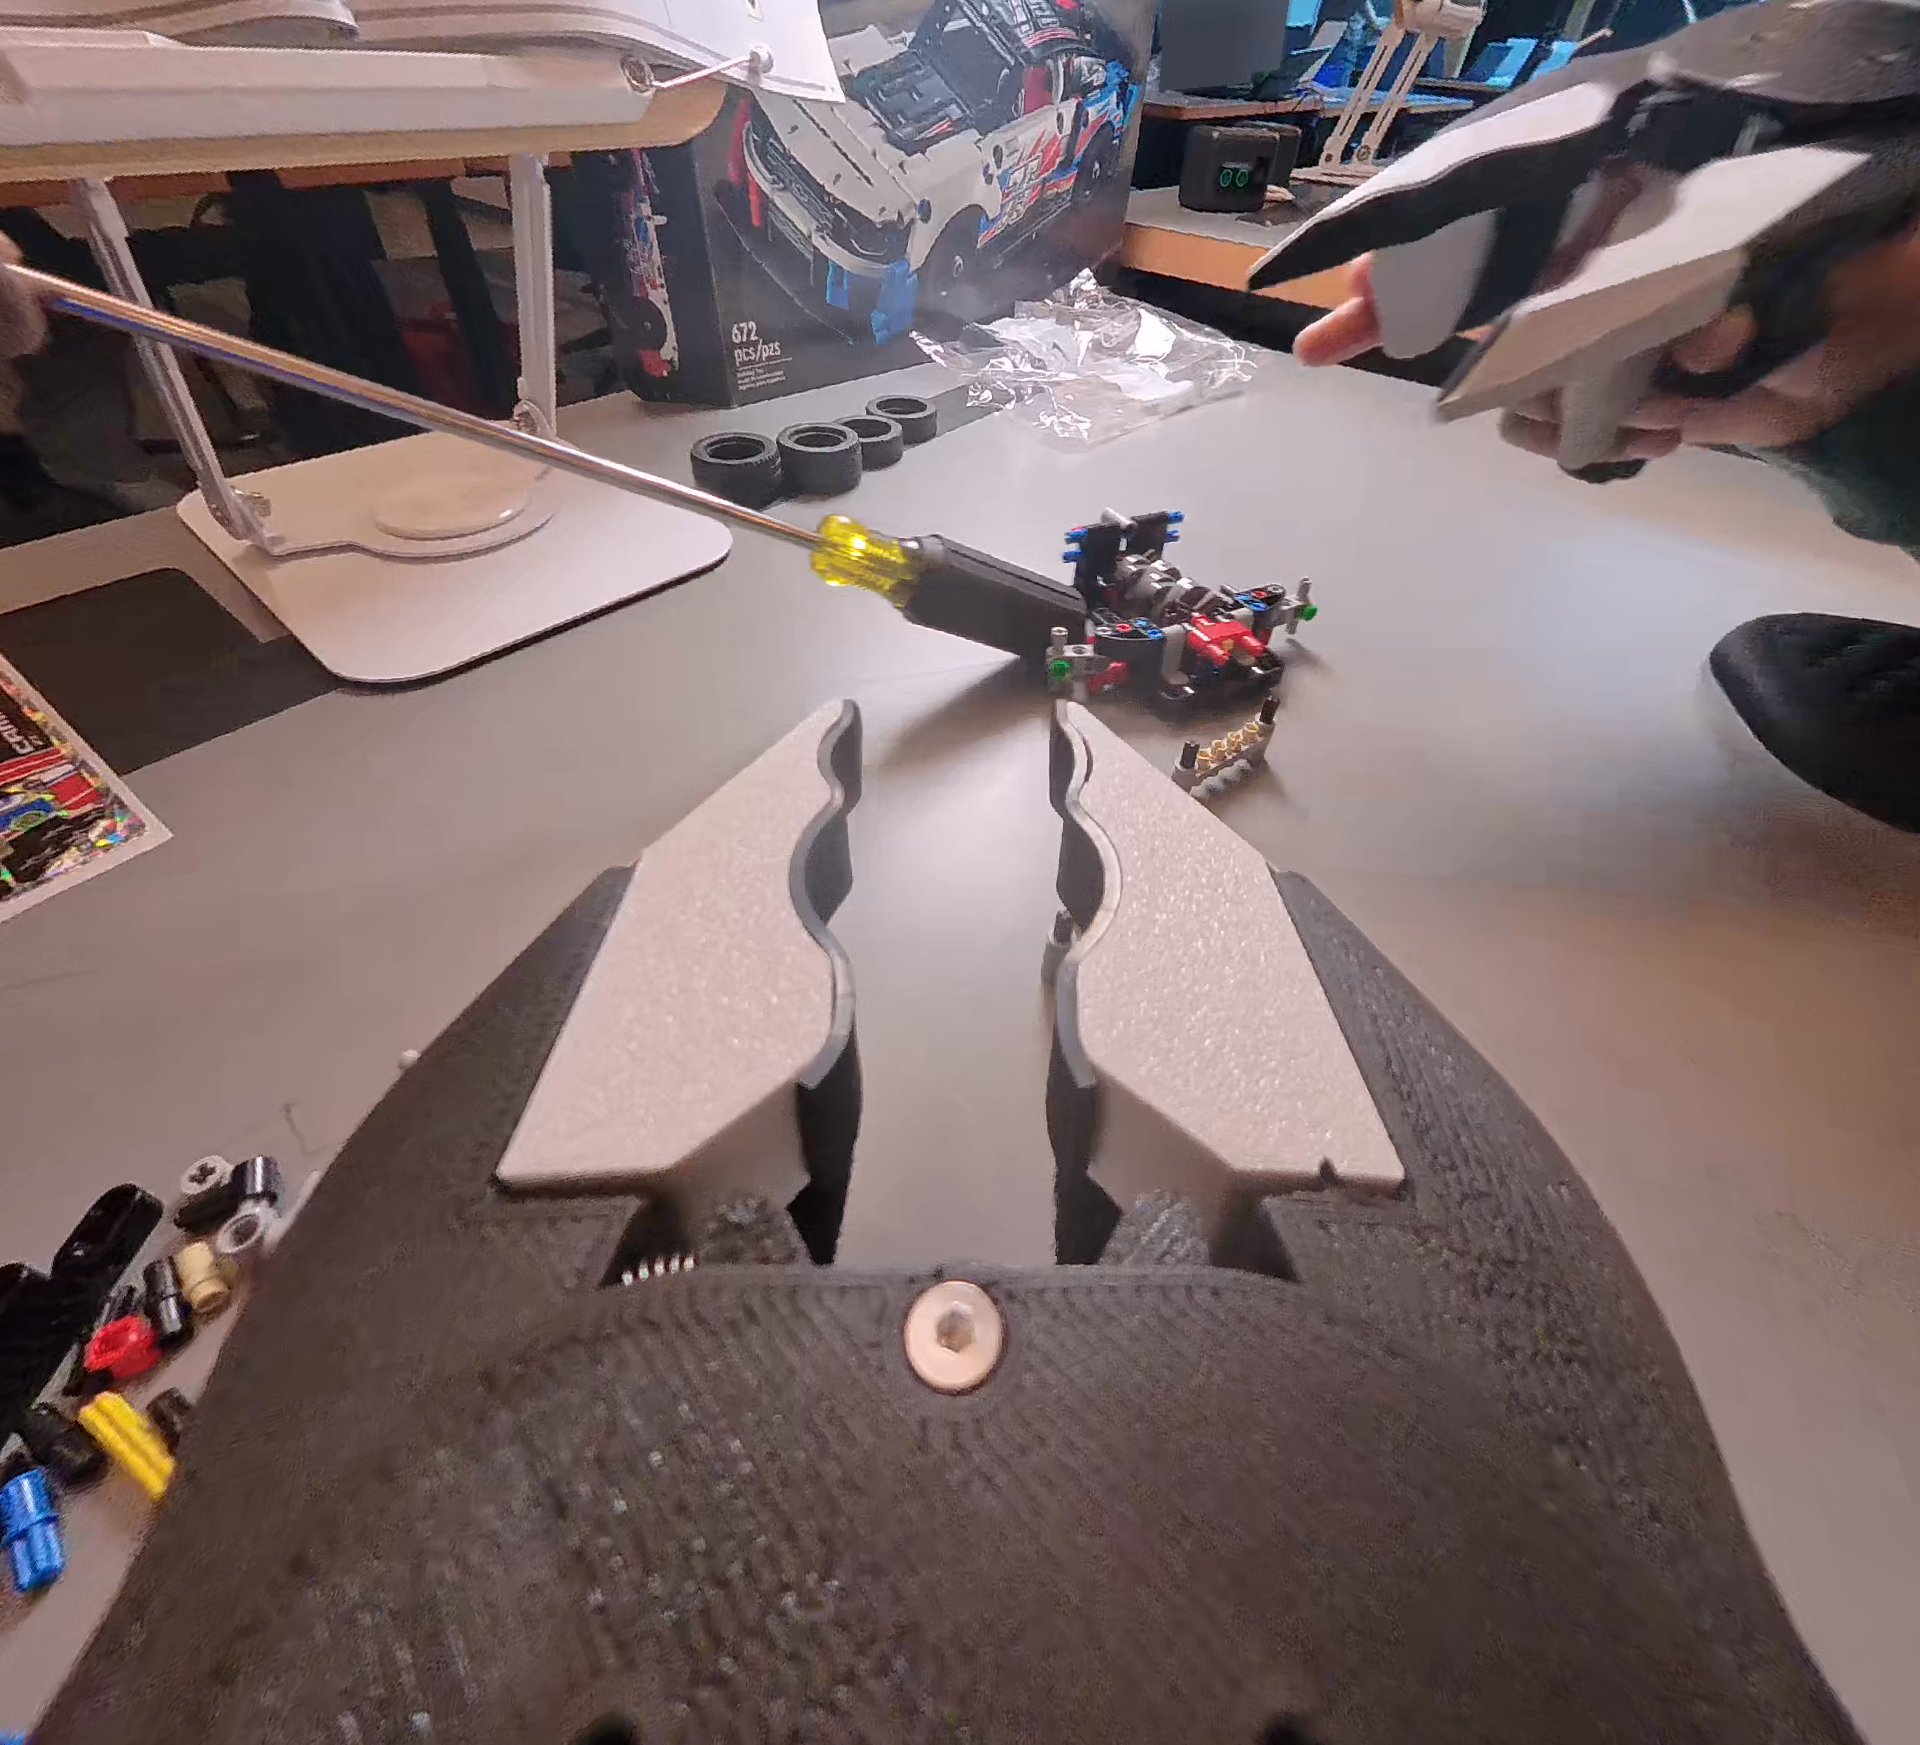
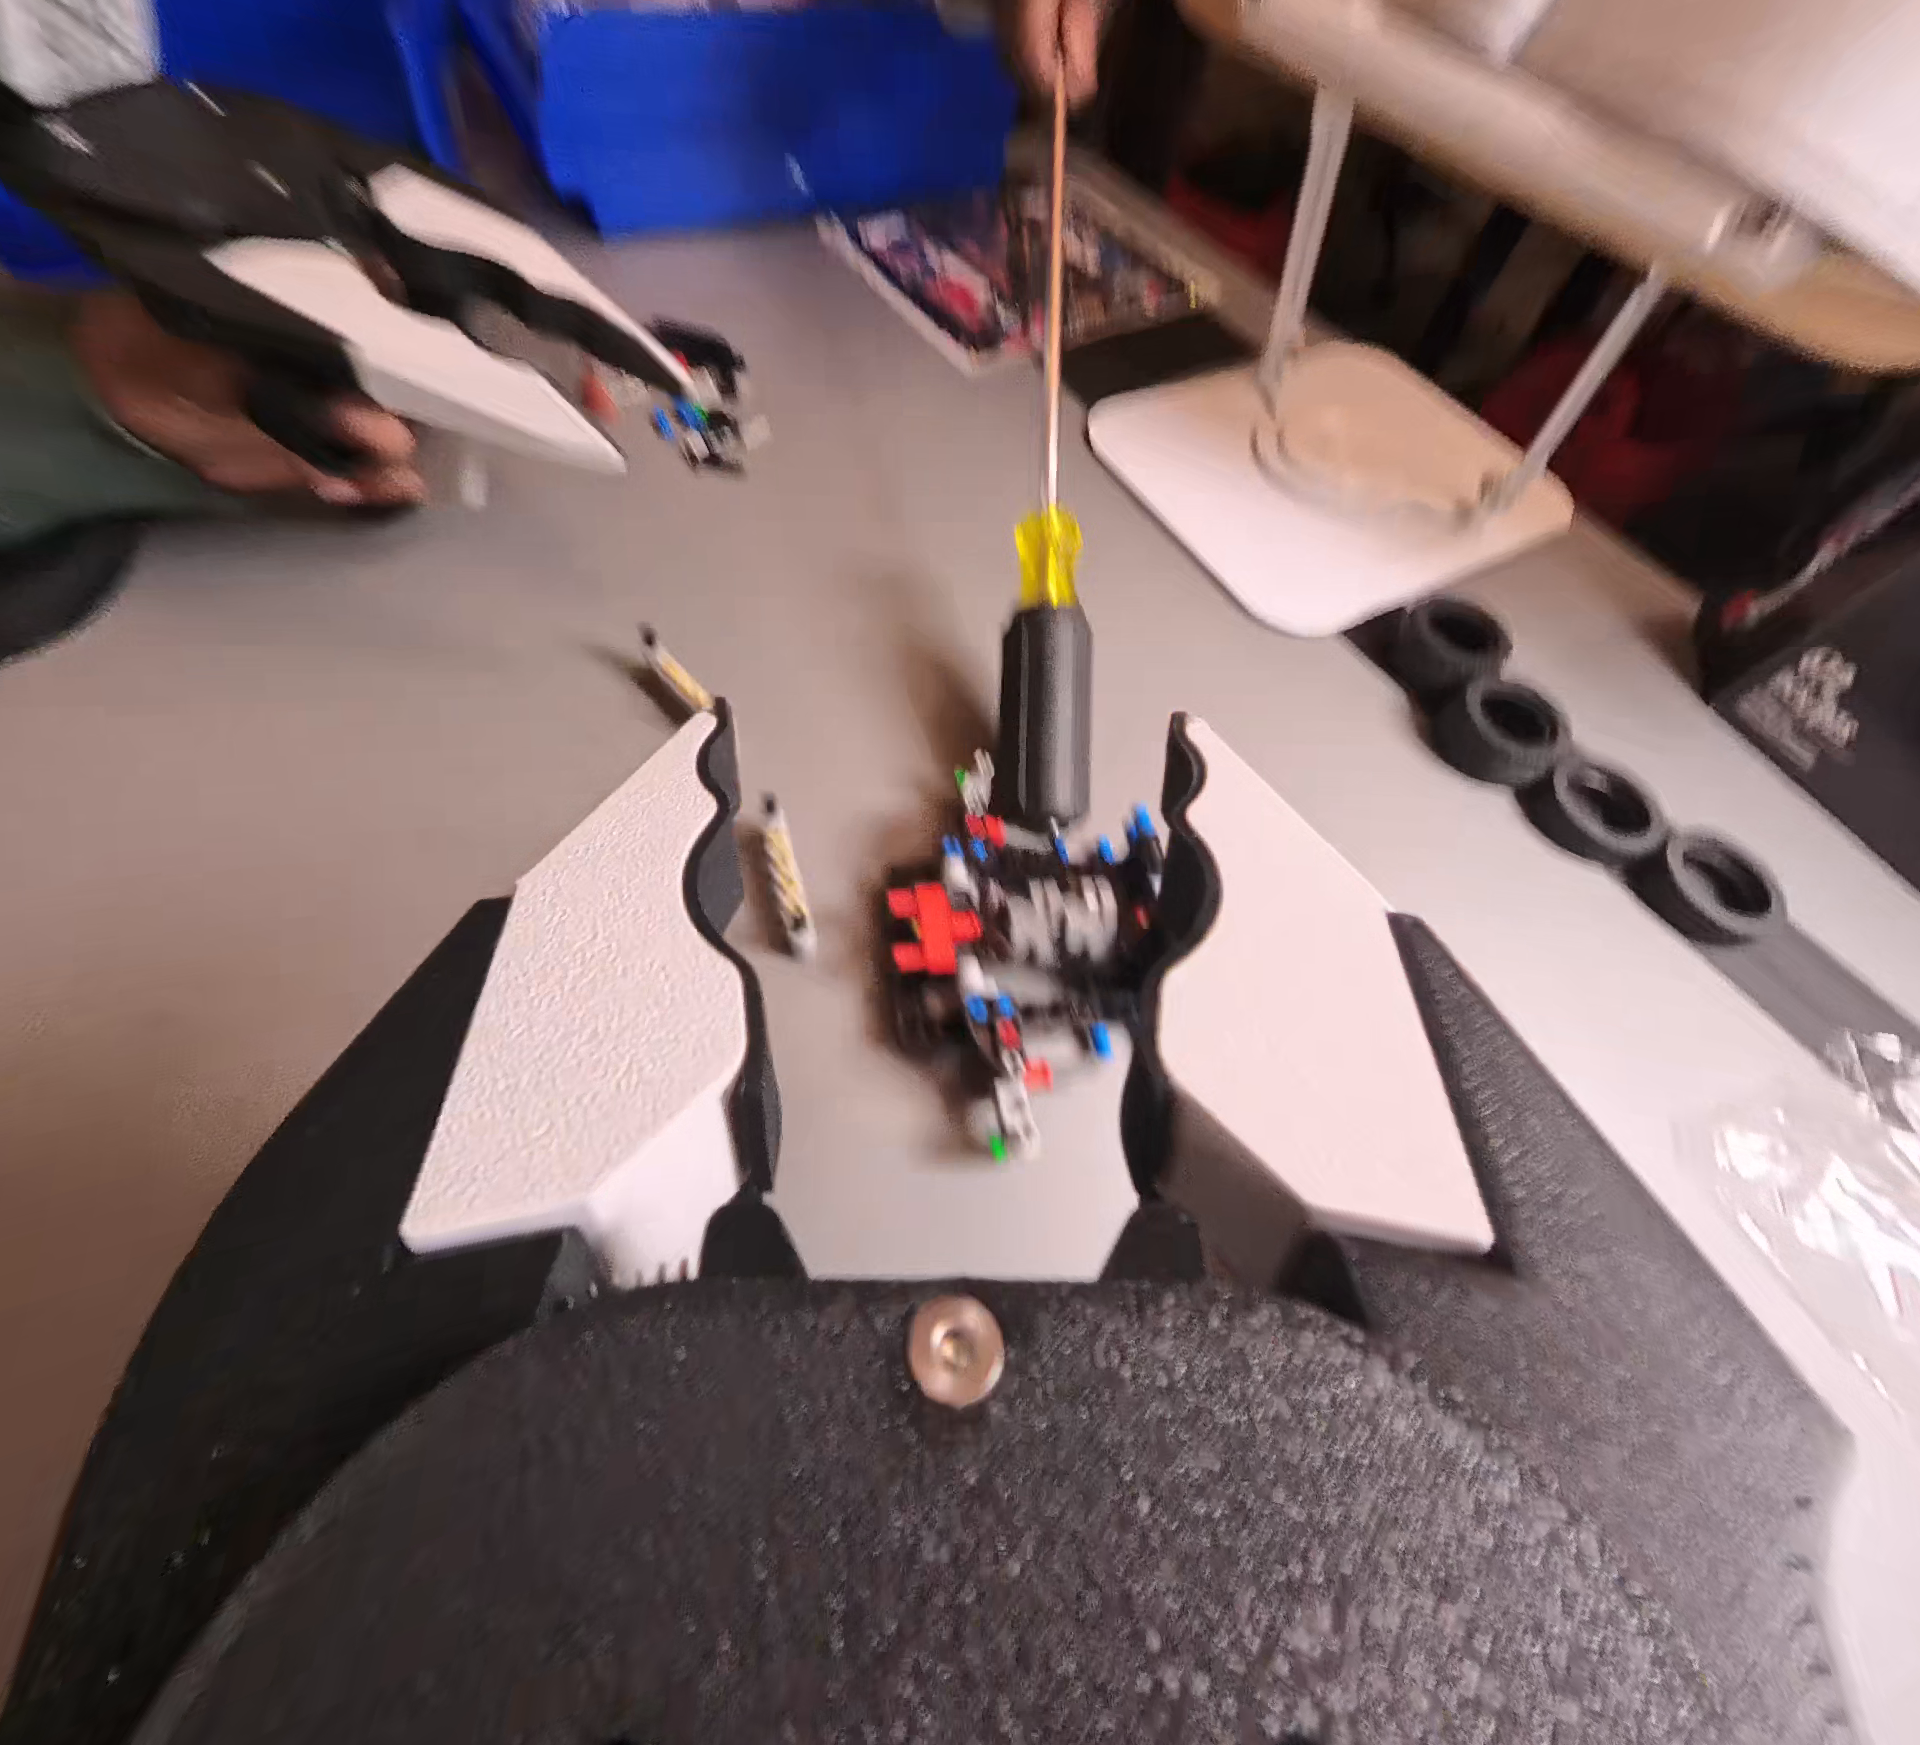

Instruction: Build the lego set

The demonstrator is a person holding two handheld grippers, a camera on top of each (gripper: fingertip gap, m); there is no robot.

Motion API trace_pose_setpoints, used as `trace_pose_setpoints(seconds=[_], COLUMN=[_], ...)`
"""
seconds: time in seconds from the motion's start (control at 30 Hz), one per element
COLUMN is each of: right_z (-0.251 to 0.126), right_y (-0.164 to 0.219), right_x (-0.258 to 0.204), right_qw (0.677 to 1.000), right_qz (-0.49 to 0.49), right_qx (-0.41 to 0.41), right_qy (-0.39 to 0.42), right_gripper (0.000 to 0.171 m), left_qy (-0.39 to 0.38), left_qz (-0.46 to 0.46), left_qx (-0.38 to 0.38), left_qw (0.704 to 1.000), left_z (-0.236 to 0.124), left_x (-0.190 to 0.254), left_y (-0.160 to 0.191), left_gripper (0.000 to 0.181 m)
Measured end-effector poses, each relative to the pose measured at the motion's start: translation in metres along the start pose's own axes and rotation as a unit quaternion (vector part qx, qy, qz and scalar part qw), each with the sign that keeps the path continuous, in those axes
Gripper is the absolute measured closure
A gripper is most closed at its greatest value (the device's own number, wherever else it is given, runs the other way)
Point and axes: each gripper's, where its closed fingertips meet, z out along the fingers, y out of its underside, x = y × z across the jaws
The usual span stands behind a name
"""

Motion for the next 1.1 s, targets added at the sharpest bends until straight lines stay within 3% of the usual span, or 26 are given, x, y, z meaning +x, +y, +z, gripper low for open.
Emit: trace_pose_setpoints(seconds=[0.1,0.23,0.43,0.73,1.1], right_z=[-0.016,-0.026,-0.017,-0.022,-0.019], right_y=[-0.029,-0.028,-0.01,-0.01,-0.012], right_x=[-0.027,-0.053,-0.056,-0.04,-0.05], right_qw=[0.993,0.979,0.983,0.979,0.979], right_qz=[-0.012,0.0,-0.055,-0.028,-0.022], right_qx=[0.118,0.202,0.175,0.198,0.201], right_qy=[0.005,0.004,0.007,0.027,0.015], right_gripper=[0.093,0.096,0.095,0.098,0.099], left_qy=[-0.015,-0.033,-0.025,0.001,-0.02], left_qz=[0.001,0.009,0.022,0.044,0.054], left_qx=[0.012,0.049,0.055,0.059,0.082], left_qw=[1.0,0.998,0.998,0.997,0.995], left_z=[-0.003,-0.011,-0.012,-0.013,-0.017], left_x=[-0.006,-0.011,-0.009,0.003,0.003], left_y=[-0.004,-0.017,-0.021,-0.026,-0.037], left_gripper=[0.144,0.141,0.133,0.131,0.13])
